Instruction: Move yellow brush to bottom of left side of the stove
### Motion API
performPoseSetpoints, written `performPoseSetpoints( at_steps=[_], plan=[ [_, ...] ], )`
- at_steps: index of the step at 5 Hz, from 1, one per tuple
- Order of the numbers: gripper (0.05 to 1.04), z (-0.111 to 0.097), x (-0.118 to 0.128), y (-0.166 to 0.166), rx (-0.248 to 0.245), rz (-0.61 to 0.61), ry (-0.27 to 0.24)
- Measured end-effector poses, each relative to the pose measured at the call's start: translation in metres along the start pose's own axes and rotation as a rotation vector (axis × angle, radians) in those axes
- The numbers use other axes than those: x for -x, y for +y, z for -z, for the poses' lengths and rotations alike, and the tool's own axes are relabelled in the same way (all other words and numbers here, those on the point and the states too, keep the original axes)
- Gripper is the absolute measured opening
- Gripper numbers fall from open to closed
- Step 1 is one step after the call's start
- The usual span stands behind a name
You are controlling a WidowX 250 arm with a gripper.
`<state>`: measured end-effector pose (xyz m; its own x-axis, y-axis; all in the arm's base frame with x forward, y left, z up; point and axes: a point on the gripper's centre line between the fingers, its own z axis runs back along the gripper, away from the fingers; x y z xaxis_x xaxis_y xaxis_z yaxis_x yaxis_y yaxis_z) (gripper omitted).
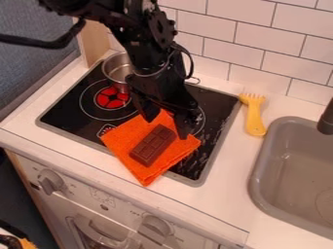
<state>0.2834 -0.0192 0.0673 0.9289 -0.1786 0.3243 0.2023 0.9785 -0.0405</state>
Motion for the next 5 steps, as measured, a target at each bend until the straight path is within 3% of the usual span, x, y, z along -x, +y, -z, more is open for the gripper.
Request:
performPoseSetpoints(
  at_steps=[1,3,4,5],
  plan=[
    [1.001,0.004,0.003,0.0,0.002,-0.007,0.019],
    [1.001,0.014,-0.022,-0.038,0.005,-0.054,-0.01],
    [1.001,0.03,-0.038,-0.054,-0.014,-0.139,-0.074],
    [1.001,0.041,-0.051,-0.056,-0.072,-0.25,-0.147]
  ],
)
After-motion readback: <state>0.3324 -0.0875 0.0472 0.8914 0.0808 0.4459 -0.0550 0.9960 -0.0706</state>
